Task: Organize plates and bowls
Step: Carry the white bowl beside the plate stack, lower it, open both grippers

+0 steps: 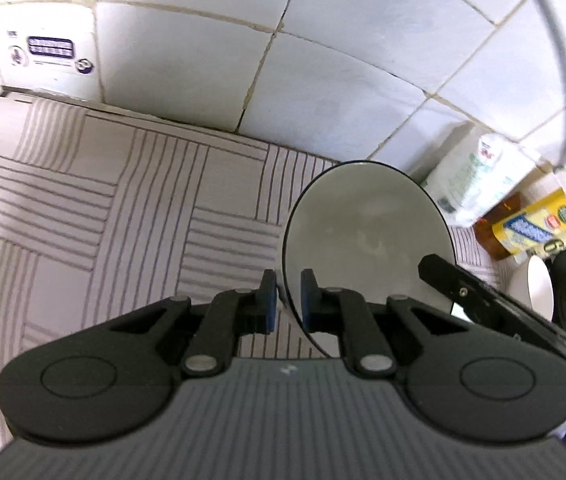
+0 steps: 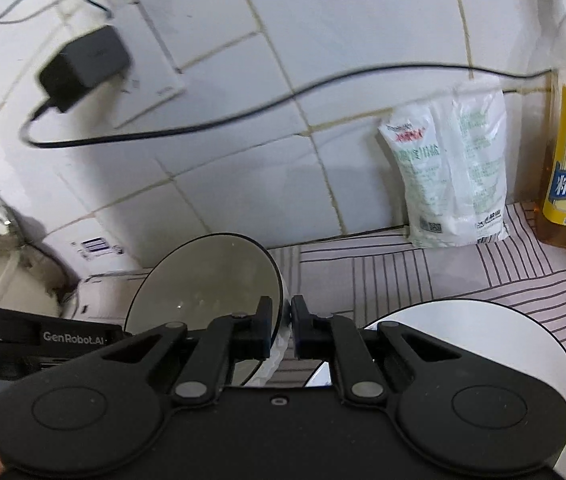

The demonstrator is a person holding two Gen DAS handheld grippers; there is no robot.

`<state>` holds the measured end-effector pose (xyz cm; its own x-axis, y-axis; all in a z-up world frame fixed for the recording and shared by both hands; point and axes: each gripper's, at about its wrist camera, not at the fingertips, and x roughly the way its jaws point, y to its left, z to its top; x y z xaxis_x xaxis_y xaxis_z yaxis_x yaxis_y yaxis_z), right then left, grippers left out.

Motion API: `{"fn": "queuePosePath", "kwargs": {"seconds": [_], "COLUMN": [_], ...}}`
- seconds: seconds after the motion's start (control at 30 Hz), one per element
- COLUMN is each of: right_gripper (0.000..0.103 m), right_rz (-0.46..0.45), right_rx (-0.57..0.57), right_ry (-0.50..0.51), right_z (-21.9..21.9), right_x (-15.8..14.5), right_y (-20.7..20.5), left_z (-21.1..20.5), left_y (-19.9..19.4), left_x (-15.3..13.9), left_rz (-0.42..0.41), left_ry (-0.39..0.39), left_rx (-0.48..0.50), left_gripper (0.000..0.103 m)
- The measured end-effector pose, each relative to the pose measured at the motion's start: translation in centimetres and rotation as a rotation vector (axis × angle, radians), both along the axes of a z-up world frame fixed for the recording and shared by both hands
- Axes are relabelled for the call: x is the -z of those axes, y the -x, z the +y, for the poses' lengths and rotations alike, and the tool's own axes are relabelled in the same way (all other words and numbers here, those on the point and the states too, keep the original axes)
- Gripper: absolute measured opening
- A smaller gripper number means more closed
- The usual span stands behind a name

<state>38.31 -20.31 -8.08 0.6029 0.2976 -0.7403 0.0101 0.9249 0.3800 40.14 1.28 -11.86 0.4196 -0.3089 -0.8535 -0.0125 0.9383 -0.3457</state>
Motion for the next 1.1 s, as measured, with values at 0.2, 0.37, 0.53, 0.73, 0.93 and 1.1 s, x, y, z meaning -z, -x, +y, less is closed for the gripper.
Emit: {"fn": "queuePosePath", "kwargs": {"seconds": [0.2, 0.37, 0.53, 0.73, 0.93, 1.1], "right_gripper": [0.013, 0.014, 0.014, 0.015, 0.016, 0.016], "right_rz": [-0.004, 0.004, 0.029, 0.076, 0.101, 0.121], "right_rx": [-0.062, -0.079, -0.078, -0.043, -0.040, -0.042], "right_ry": [0.010, -0.008, -0.030, -0.066, -0.048, -0.029], "right_z": [1.2, 2.1, 3.2, 4.3, 5.6, 5.8], "right_x": [-2.0, -3.1, -2.4, 0.8, 2.7, 3.9], "right_y": [2.3, 5.0, 7.3, 8.7, 9.2, 9.2], "left_z": [0.5, 1.9, 2.7, 3.3, 3.7, 3.8], "left_y": [3.5, 6.7, 9.0, 9.1, 9.0, 9.2], "left_x": [-1.6, -2.5, -1.7, 1.2, 4.4, 5.3], "left_rz": [0.013, 0.035, 0.072, 0.096, 0.129, 0.121], "left_ry": [-0.042, -0.030, -0.062, -0.107, -0.128, -0.128], "left_rx": [0.023, 0.018, 0.018, 0.012, 0.011, 0.020], "left_gripper": [0.011, 0.011, 0.011, 0.011, 0.011, 0.010]}}
